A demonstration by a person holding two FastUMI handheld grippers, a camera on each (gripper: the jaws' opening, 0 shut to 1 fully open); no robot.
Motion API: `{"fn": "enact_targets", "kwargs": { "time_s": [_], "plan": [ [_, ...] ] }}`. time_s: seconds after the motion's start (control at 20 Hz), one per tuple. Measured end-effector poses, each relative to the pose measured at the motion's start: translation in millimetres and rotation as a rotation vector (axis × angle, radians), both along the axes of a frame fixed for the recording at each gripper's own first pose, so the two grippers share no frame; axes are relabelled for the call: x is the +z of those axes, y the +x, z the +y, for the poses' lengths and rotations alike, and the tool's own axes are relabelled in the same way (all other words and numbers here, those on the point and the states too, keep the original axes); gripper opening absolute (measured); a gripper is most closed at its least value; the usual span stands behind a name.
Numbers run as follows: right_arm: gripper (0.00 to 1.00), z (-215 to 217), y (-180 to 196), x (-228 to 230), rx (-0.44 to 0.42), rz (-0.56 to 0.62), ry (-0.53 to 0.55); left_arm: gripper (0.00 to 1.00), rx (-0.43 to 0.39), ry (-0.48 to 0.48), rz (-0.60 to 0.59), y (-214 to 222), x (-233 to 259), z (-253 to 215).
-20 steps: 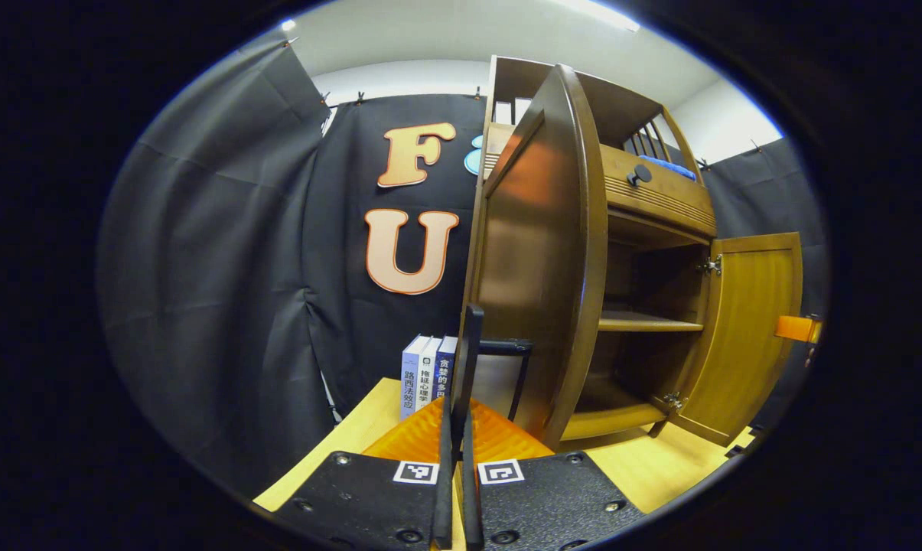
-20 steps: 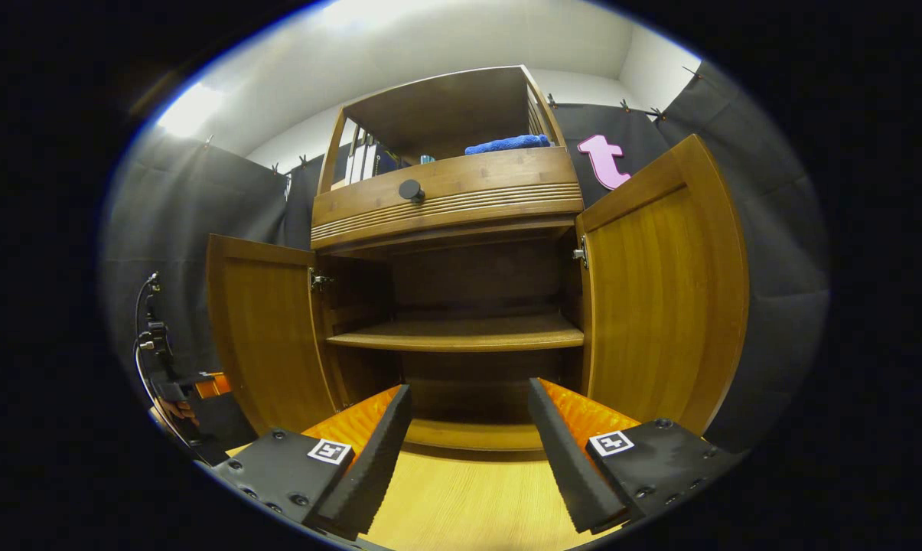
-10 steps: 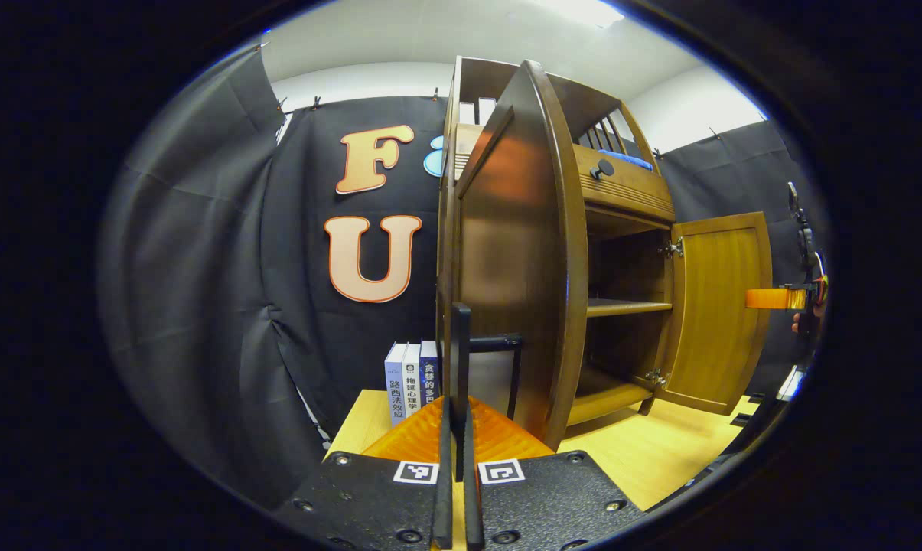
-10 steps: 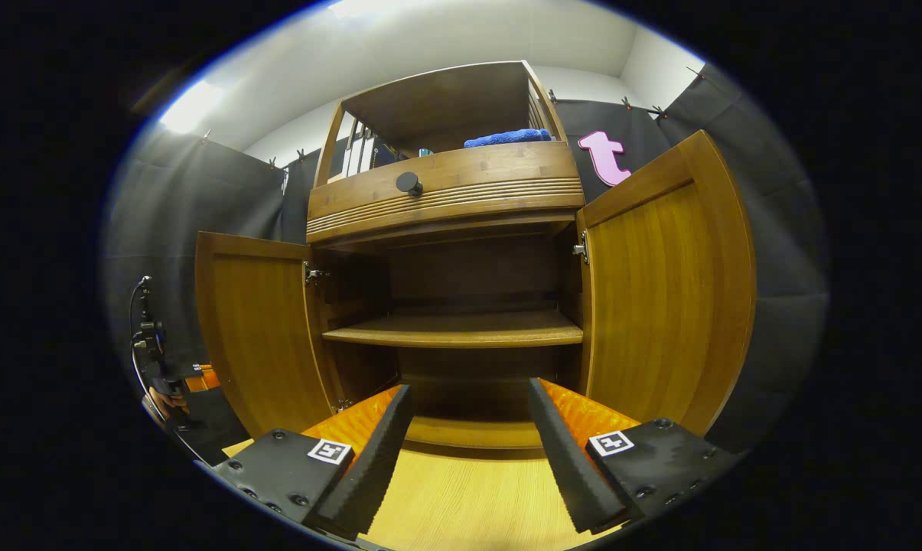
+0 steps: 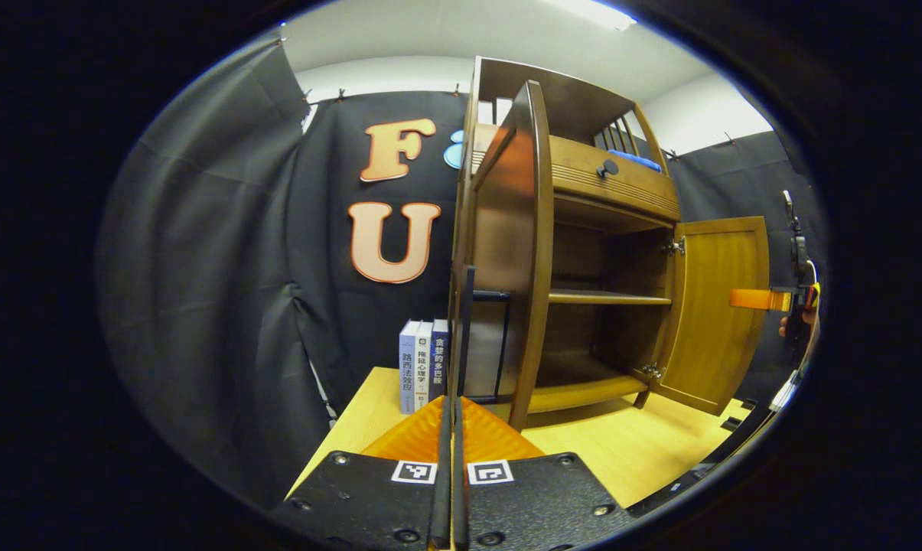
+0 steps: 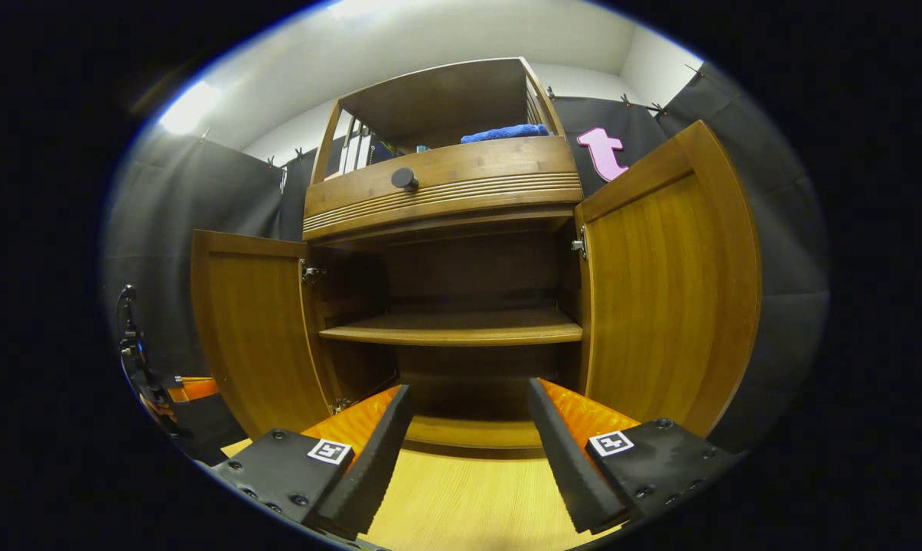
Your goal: Open the right door of the double-door shoe cabinet with the right hand, and open the left door with the left hand.
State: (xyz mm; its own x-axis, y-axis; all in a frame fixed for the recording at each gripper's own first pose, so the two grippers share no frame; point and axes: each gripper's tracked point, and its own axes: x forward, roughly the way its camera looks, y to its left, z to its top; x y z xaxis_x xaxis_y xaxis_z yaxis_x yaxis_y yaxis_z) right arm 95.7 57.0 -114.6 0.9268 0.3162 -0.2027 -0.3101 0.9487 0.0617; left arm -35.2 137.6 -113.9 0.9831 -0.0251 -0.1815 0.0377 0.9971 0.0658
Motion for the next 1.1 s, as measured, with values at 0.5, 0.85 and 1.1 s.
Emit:
{"fn": "enact_targets", "kwargs": {
  "time_s": [0.5,0.85,1.1],
  "plan": [
    [0.97,14.3,-7.2,7.0,0.062,-0.022,0.008,0.01,0.09,0.021,-0.152,8.6,78.7,-77.3],
    [0.97,-5.7,-21.1,18.7,0.005,-0.067,-0.015,0.0,-0.054,-0.025,-0.125,61.5,73.8,-181.5],
    [0.97,-20.0,-33.0,17.6,-0.033,-0.063,-0.022,0.1,-0.067,-0.08,-0.131,87.9,64.1,-220.7]
  ]
}}
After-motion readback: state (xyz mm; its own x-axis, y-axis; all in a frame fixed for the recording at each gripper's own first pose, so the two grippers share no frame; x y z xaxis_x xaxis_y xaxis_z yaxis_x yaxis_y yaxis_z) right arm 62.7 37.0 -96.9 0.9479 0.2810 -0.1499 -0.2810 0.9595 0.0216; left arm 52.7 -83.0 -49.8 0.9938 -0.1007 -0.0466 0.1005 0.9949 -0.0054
